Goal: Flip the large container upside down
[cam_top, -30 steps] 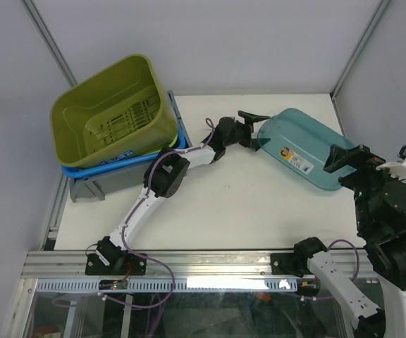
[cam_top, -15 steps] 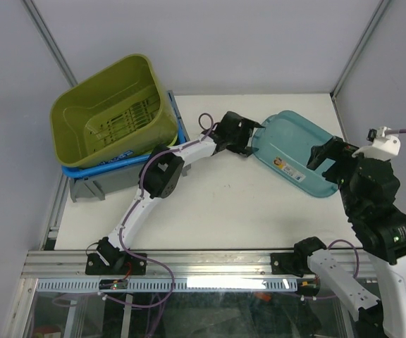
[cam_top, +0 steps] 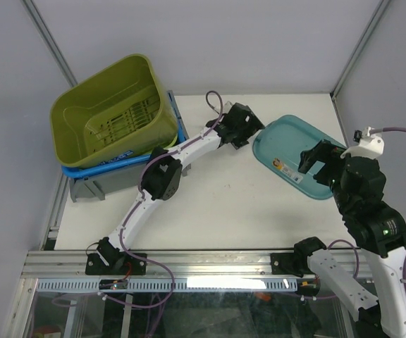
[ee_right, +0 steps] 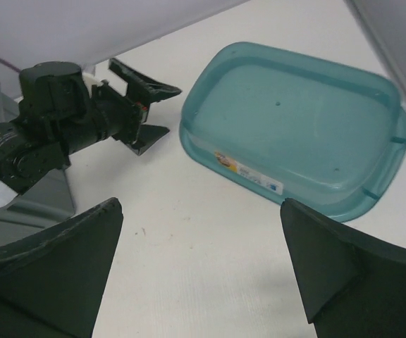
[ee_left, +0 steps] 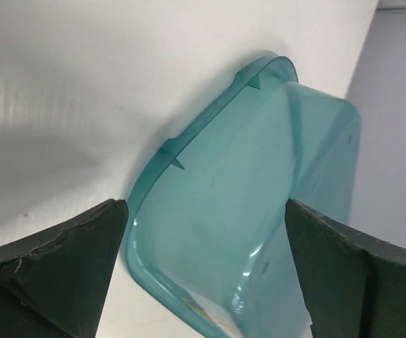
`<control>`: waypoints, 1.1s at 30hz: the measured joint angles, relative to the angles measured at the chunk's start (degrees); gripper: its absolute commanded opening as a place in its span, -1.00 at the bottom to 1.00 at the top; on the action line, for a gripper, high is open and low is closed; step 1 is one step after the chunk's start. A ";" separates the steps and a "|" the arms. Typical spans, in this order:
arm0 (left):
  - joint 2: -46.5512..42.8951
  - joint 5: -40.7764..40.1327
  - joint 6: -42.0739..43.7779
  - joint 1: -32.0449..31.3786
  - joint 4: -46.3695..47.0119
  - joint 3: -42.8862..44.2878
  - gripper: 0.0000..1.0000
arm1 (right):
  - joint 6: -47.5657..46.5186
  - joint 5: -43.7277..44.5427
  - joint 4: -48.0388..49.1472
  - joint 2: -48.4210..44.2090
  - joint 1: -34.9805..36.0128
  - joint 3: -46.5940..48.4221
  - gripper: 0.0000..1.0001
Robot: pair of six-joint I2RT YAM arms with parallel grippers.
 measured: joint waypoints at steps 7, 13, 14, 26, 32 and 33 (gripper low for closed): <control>-0.55 -6.40 12.09 -2.82 -3.76 5.60 0.98 | 4.31 -9.94 3.67 -0.13 0.00 -5.97 0.99; -8.20 -8.92 25.05 -5.11 -5.27 6.03 0.98 | 8.09 -11.76 2.56 -3.06 0.00 -11.52 0.99; -10.80 -9.07 27.45 -5.46 -5.68 5.51 0.98 | 8.96 -11.76 1.86 -3.67 0.00 -12.66 0.99; -52.30 -12.37 44.30 -14.84 -3.45 -11.91 0.98 | 21.35 -17.99 16.52 13.22 0.00 -29.33 0.99; -58.90 -12.37 46.62 -18.88 -3.65 -26.05 0.98 | 20.81 -13.29 27.87 35.52 -1.14 -24.37 0.98; -58.93 -12.35 46.51 -18.99 -4.04 -28.11 0.98 | 20.68 -12.74 29.70 38.99 -2.23 -22.53 0.98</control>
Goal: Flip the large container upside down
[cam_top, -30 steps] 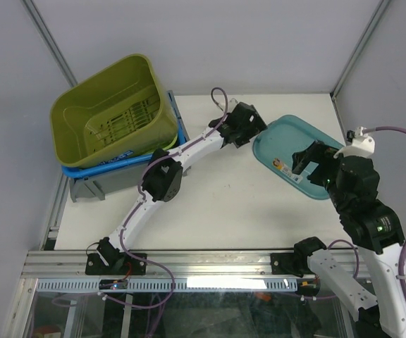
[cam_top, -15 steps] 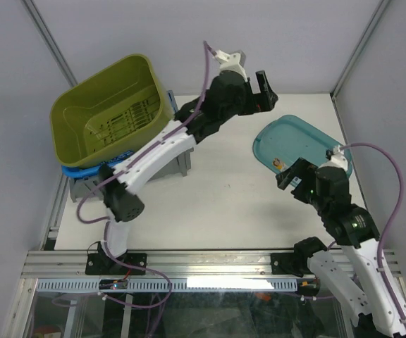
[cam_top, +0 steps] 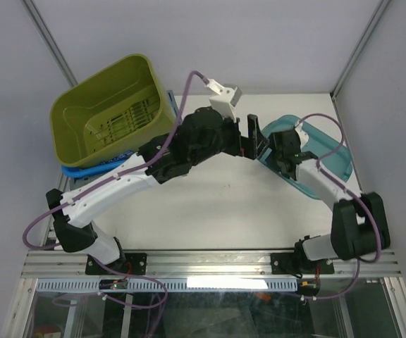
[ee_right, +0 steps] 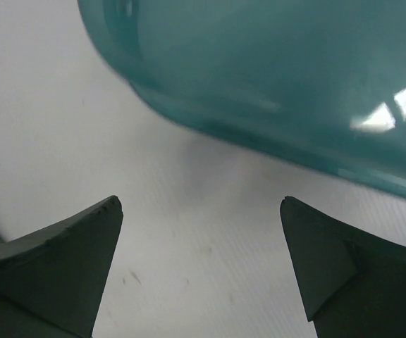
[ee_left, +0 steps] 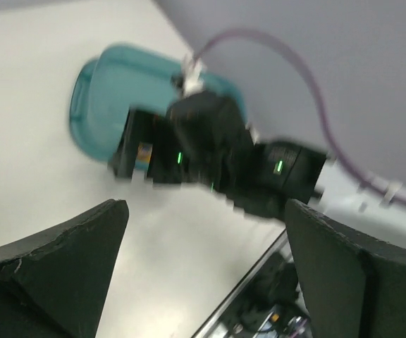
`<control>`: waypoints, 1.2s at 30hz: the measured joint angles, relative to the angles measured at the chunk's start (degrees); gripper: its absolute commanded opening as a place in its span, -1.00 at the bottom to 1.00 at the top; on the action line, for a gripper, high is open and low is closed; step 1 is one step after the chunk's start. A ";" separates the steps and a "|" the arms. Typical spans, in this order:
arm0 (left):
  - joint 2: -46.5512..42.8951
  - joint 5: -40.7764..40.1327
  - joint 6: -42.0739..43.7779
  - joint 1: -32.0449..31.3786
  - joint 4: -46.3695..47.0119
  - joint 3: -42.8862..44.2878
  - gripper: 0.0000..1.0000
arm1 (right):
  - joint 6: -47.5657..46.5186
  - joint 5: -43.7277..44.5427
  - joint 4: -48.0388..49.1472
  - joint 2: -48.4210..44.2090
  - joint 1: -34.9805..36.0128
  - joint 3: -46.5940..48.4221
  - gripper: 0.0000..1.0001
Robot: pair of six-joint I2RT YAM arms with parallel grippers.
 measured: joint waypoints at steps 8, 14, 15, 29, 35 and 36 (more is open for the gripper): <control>2.47 0.72 -1.68 -2.51 -3.52 -7.61 0.98 | -0.48 3.48 7.61 29.42 -7.30 23.74 0.99; 2.60 0.76 -1.51 -5.29 -3.26 -7.48 0.98 | -0.98 2.36 8.96 40.81 -7.78 38.62 0.99; 2.60 0.68 -1.40 -5.60 -3.28 -7.48 0.98 | -1.49 1.27 9.16 40.57 -7.76 38.73 0.98; -3.69 -1.66 -1.73 -6.36 -0.37 -15.08 0.98 | -23.02 -12.85 5.77 29.86 -7.54 36.81 0.98; -6.82 -3.58 -1.90 -8.87 0.72 -22.47 0.98 | -30.99 -14.23 -3.13 43.63 -7.32 50.56 0.99; -7.67 -3.89 -2.08 -8.92 0.72 -23.74 0.98 | -31.67 -13.44 -4.59 45.24 -7.34 51.76 0.99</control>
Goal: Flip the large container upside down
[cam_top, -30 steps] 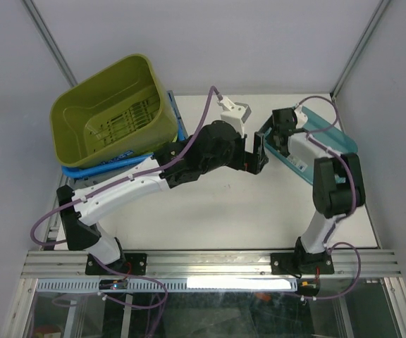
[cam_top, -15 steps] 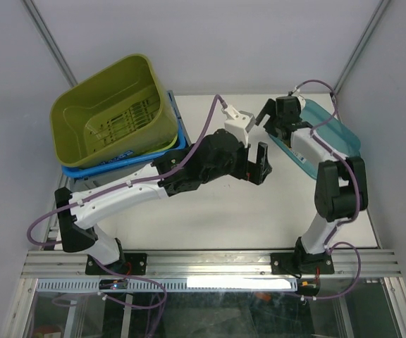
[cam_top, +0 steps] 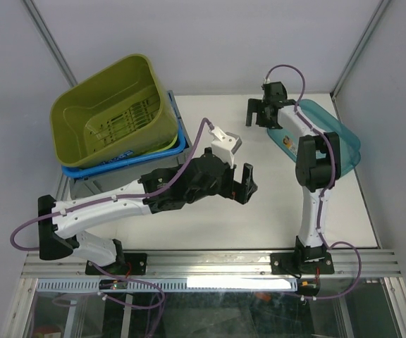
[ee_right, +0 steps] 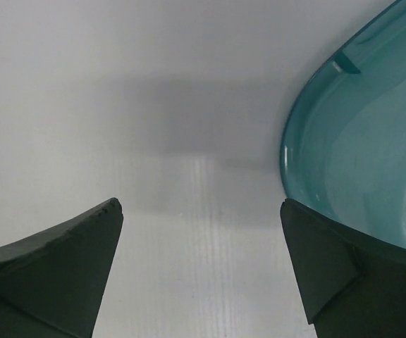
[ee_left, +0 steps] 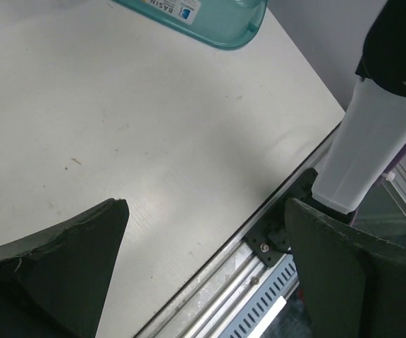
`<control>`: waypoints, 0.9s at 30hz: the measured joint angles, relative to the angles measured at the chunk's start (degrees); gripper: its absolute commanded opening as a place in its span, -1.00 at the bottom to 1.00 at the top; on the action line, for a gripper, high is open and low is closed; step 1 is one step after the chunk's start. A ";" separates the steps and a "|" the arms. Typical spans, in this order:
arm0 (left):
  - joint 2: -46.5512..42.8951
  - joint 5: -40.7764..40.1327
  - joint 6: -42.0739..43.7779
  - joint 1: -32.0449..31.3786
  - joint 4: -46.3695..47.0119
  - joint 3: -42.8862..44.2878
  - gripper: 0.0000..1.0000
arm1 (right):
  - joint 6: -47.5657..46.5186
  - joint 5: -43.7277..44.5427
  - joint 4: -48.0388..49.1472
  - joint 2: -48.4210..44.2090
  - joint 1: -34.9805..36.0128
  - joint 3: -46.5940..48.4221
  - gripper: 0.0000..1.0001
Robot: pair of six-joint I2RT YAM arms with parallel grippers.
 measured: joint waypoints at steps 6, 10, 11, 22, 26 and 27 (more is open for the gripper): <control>-4.04 -1.73 -0.66 -0.20 0.20 -2.95 0.98 | -1.64 9.84 -5.99 9.09 -0.15 9.68 0.98; -4.44 -2.03 -0.68 -0.20 0.74 -2.97 0.98 | -1.31 17.51 -6.58 13.99 -0.31 16.72 0.98; -4.39 -2.03 -0.68 -0.20 0.70 -2.97 0.98 | -1.09 19.06 -6.84 15.21 -0.42 18.60 0.99; -3.08 -2.21 -0.57 -0.20 0.72 -2.93 0.98 | 0.76 27.21 -6.91 26.18 -1.90 34.67 0.98; -2.64 -2.73 0.81 -0.22 -0.68 -1.07 0.98 | 0.83 28.24 -7.23 27.04 -2.05 36.26 0.99; -2.54 -3.10 1.38 -0.22 -1.07 -0.02 0.98 | 0.87 28.33 -7.04 26.69 -2.05 35.80 0.98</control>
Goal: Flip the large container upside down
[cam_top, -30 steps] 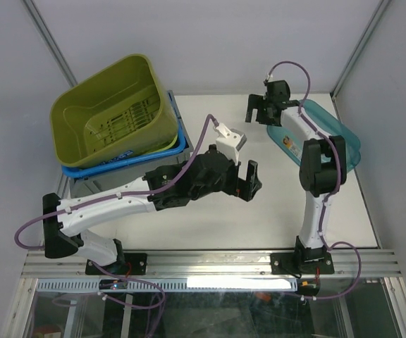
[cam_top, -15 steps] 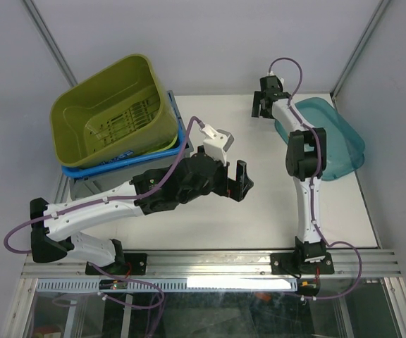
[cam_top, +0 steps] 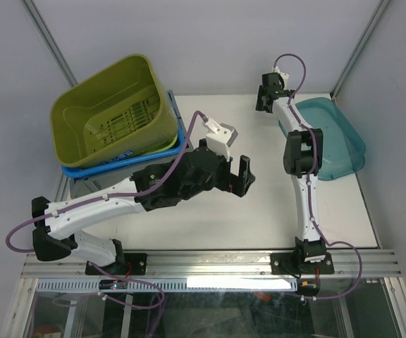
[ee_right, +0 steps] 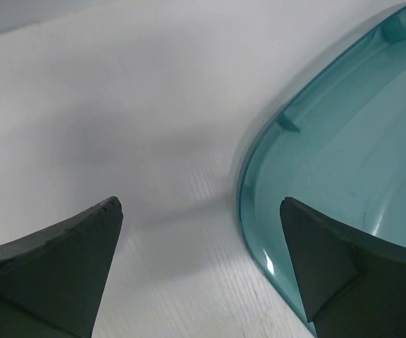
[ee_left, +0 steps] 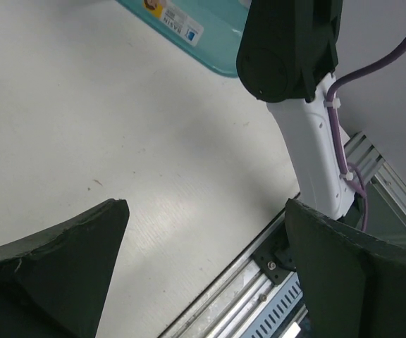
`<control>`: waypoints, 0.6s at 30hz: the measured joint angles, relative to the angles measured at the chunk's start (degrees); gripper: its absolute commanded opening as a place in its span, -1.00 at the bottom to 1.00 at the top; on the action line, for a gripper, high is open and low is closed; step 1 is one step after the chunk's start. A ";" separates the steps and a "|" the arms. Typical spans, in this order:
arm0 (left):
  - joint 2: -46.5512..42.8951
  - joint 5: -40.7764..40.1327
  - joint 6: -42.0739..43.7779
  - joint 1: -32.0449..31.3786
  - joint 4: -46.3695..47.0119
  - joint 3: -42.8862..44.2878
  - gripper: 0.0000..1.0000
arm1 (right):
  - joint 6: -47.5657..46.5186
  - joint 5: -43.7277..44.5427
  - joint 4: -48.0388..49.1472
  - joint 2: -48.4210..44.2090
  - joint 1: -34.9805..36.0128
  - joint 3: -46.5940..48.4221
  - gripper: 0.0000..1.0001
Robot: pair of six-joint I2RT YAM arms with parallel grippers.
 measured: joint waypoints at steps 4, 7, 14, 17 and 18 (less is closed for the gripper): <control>0.46 -2.14 3.34 0.00 -3.19 7.41 0.98 | 0.48 -1.79 -0.20 -5.77 0.04 -8.09 0.98; 0.09 -4.83 4.98 0.00 -4.98 13.00 0.98 | 0.33 -6.47 0.33 -14.73 -0.07 -18.93 0.99; -4.63 -8.50 4.59 0.02 -7.54 11.76 0.98 | -0.72 -15.85 3.17 -35.06 -0.22 -39.85 0.99; -5.88 -9.73 3.63 0.00 -9.81 10.88 0.98 | -1.44 -14.73 3.80 -35.19 -0.48 -40.52 0.99; -5.84 -10.56 3.37 0.00 -11.08 11.39 0.98 | -1.70 -13.73 3.89 -34.42 -0.70 -40.26 0.99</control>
